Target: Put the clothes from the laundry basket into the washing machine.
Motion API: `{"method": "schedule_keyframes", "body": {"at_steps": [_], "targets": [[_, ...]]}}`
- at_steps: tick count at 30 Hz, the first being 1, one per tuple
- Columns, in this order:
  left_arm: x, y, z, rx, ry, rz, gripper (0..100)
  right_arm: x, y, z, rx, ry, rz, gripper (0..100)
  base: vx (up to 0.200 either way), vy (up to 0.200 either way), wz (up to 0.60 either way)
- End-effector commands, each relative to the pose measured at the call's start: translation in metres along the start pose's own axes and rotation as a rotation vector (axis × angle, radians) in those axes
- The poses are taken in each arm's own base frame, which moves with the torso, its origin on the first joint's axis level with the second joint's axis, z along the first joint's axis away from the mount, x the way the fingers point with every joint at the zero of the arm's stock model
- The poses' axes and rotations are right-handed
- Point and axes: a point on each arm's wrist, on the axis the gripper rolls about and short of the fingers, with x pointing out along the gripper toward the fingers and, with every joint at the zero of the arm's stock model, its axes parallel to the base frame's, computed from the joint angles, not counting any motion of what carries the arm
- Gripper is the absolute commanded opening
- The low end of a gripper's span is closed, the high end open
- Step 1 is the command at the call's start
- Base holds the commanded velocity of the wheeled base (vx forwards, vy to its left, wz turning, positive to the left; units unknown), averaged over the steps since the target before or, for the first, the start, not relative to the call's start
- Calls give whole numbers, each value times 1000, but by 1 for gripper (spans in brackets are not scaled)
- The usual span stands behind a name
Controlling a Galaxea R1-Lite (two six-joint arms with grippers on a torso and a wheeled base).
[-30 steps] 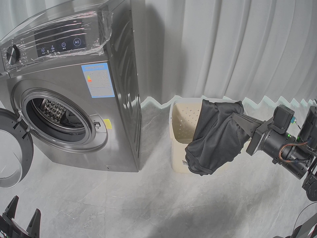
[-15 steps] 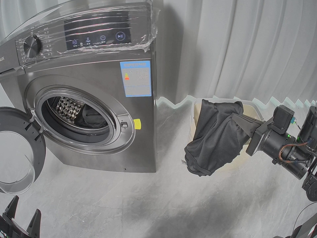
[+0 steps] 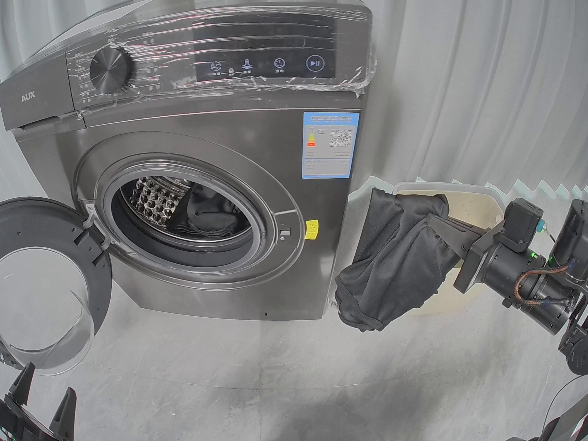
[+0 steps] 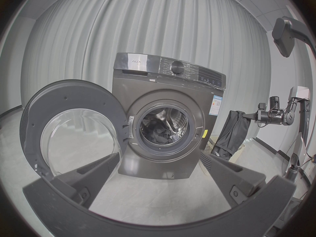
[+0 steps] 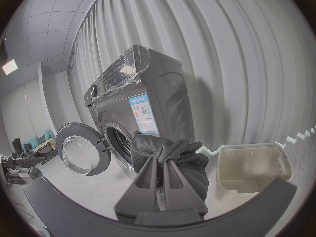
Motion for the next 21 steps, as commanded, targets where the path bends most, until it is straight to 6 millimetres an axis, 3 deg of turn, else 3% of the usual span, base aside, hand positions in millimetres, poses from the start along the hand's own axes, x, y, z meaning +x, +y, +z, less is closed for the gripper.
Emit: {"method": "schedule_keyframes", "body": {"at_steps": [1, 9, 18, 21], "targets": [[0, 1, -5, -1, 4, 0, 100, 0, 0, 0, 0, 2, 1, 0, 0, 0, 0], [0, 1, -5, -1, 4, 0, 100, 0, 0, -1, 0, 4, 2, 0, -200, 0, 0], [0, 1, -5, -3, 4, 0, 100, 0, 0, -1, 0, 4, 2, 0, 0, 0, 0], [0, 1, -5, -3, 4, 0, 100, 0, 0, -1, 0, 4, 2, 0, 0, 200, 0]]}}
